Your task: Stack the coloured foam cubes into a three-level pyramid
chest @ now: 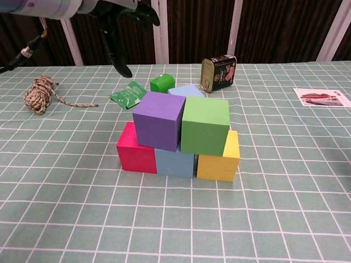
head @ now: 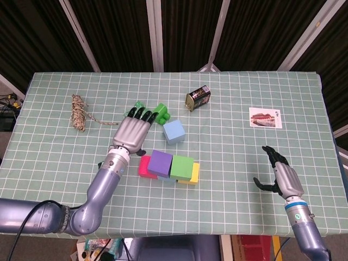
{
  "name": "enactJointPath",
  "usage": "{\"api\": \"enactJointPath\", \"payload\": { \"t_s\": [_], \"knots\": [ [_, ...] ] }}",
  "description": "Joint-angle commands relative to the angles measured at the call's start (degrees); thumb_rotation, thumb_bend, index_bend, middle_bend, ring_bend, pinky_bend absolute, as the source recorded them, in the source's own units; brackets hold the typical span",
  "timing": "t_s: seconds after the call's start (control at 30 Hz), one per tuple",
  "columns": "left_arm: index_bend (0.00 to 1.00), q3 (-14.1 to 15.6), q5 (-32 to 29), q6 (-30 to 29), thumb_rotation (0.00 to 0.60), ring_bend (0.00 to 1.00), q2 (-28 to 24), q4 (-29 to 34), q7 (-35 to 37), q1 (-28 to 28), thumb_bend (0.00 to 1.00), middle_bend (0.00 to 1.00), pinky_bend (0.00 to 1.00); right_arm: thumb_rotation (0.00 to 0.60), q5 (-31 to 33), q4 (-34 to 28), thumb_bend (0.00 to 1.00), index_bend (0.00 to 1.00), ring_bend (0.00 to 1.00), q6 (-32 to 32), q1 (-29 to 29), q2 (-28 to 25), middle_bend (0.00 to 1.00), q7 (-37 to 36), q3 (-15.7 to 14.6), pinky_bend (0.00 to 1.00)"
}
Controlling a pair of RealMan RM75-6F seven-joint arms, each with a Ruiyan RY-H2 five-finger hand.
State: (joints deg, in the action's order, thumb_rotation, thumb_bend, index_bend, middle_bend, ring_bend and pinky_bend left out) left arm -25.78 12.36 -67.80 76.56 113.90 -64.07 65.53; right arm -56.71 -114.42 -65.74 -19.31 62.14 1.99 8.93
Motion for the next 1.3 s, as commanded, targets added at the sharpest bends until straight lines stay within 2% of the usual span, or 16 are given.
{"api": "enactJointPath", "payload": {
  "t_s": [0.03, 0.2, 0.47, 0.63, 0.97, 1.13, 1.3],
  "knots": [
    [0.0, 4.15, 4.04, 9.94, 0.6, 0.0, -2.03, -8.45, -0.71, 2.33, 0.07, 0.05, 0.0, 0.6, 0.09, 0.08, 0.35, 0.0, 0.0, -0.06, -0.04, 0.08, 0.0, 0.11, 0.05, 0.0],
    [0.0, 7.02, 12.77, 18.12, 0.6, 0.0, -1.09, -16.38, 2.61, 3.53, 0.03, 0.01, 0.0, 0.6, 0.64, 0.29, 0.35, 0.0, 0.0, 0.03, -0.1, 0.22, 0.0, 0.17, 0.17, 0.0],
    [0.0, 11.16, 25.69, 32.19, 0.6, 0.0, -0.21, -28.69, 6.85, 6.94, 0.02, 0.0, 0.0, 0.6, 1.39, 1.0, 0.35, 0.0, 0.0, 0.21, -0.23, 0.64, 0.0, 0.42, 0.23, 0.0],
    [0.0, 13.6, 33.03, 38.25, 0.6, 0.0, 1.96, -34.8, 11.02, 8.47, 0.02, 0.0, 0.0, 0.6, 1.76, 1.34, 0.35, 0.0, 0.0, 0.03, -0.25, 0.9, 0.0, 0.52, 0.4, 0.0],
    [0.0, 16.42, 40.07, 41.25, 0.6, 0.0, 7.04, -42.82, 18.28, 10.28, 0.06, 0.0, 0.0, 0.6, 1.55, 1.6, 0.35, 0.0, 0.0, -0.22, -0.07, 0.94, 0.0, 0.01, 0.69, 0.0],
    [0.0, 17.29, 41.8, 42.07, 0.6, 0.0, 9.52, -46.56, 21.27, 11.4, 0.11, 0.0, 0.0, 0.6, 1.36, 1.58, 0.35, 0.0, 0.0, -0.27, 0.02, 0.94, 0.0, -0.21, 0.76, 0.0],
    [0.0, 17.96, 42.93, 42.89, 0.6, 0.0, 12.0, -49.81, 23.48, 12.62, 0.11, 0.0, 0.0, 0.6, 1.33, 1.62, 0.35, 0.0, 0.0, -0.32, 0.12, 0.87, 0.0, -0.44, 0.87, 0.0]
  ]
}}
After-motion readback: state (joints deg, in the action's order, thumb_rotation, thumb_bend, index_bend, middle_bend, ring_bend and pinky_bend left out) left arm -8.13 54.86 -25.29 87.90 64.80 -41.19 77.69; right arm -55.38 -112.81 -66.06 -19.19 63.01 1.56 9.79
